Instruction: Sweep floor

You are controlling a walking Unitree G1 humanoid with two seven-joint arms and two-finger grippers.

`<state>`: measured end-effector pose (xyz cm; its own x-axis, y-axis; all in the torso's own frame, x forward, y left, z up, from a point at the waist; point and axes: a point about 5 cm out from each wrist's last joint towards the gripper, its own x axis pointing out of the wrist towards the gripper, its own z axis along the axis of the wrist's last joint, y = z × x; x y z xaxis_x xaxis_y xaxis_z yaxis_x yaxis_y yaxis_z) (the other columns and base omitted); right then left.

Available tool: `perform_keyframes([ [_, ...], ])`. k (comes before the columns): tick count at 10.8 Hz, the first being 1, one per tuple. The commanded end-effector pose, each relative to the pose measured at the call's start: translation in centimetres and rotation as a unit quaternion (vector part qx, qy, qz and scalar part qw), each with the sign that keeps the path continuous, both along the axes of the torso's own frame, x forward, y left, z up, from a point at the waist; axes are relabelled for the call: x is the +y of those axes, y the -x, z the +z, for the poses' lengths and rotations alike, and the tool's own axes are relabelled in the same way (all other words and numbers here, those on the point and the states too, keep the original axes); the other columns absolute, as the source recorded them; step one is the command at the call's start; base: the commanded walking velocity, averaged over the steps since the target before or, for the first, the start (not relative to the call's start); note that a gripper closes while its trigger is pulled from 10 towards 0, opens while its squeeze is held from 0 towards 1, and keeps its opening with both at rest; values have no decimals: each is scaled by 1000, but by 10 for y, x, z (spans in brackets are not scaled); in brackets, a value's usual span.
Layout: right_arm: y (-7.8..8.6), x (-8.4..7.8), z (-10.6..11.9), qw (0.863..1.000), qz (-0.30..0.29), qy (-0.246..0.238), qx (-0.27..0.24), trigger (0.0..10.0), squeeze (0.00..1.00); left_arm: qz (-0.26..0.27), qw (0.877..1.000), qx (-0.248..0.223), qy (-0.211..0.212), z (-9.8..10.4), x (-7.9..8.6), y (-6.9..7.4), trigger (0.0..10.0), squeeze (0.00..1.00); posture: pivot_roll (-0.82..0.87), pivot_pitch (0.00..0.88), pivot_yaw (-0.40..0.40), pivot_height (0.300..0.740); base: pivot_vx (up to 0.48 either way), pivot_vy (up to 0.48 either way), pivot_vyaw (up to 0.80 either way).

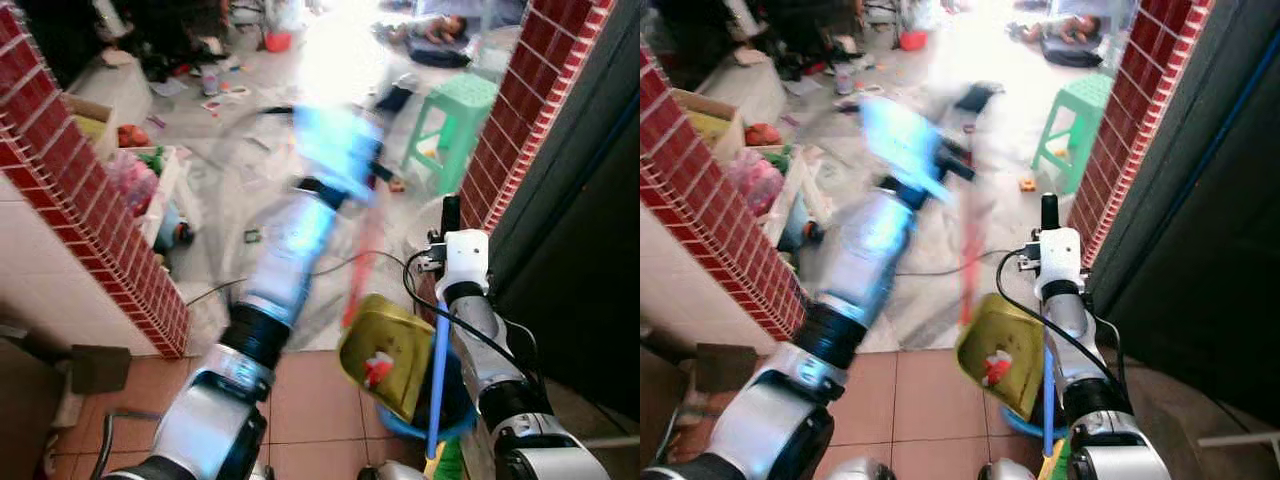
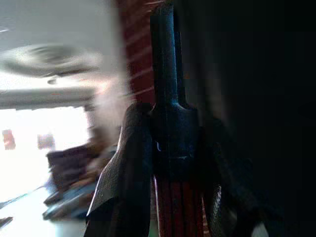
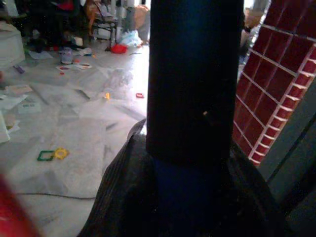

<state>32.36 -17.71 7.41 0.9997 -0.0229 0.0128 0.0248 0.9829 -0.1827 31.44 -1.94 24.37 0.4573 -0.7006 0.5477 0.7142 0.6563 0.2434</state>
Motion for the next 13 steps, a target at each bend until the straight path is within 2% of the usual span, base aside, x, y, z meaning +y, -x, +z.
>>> perform_keyframes([
  [1, -5, 4, 10, 1000, 3, -1, -25, 10000, 0, -128, 990, -28, -42, 11, -59, 32, 10000, 0, -57, 0, 64, 740, 0, 0, 0],
  [2, -6, 4, 11, 1000, 0, 0, -28, 10000, 0, -166, 982, -44, -73, 6, -66, 41, 10000, 0, -56, 0, 63, 740, 0, 0, 0],
  [3, -6, 3, 12, 1000, -4, 1, -29, 10000, 0, -195, 976, -47, -81, 5, -71, 48, 10000, 0, -58, 0, 63, 740, 0, 0, 0],
  [4, -7, 2, 12, 1000, -6, 2, -30, 10000, 0, -201, 973, -74, -86, 6, -73, 53, 10000, 0, -59, 0, 63, 740, 0, 0, 0],
  [6, -8, 3, 14, 999, -6, 4, -33, 10000, 0, -202, 961, -162, -99, 18, -75, 65, 10000, 0, -57, 0, 60, 740, 0, 0, 0],
  [8, -10, 11, 20, 999, -2, 3, -42, 10000, 0, -213, 964, -143, -73, 26, -77, 68, 10000, 0, -56, 0, 56, 740, 0, 0, 0],
  [10, -9, 13, 21, 999, 0, 5, -45, 10000, 0, -213, 970, -109, -47, 31, -77, 64, 10000, 0, -53, 0, 48, 740, 0, 0, 0],
  [11, -8, 14, 23, 999, 1, 5, -48, 10000, 0, -205, 969, -132, -47, 37, -75, 64, 10000, 0, -51, 0, 46, 740, 0, 0, 0],
  [13, -6, 17, 25, 999, 4, 6, -53, 10000, 0, -200, 970, -137, -30, 51, -74, 65, 10000, 0, -49, 0, 44, 740, 0, 0, 0],
])
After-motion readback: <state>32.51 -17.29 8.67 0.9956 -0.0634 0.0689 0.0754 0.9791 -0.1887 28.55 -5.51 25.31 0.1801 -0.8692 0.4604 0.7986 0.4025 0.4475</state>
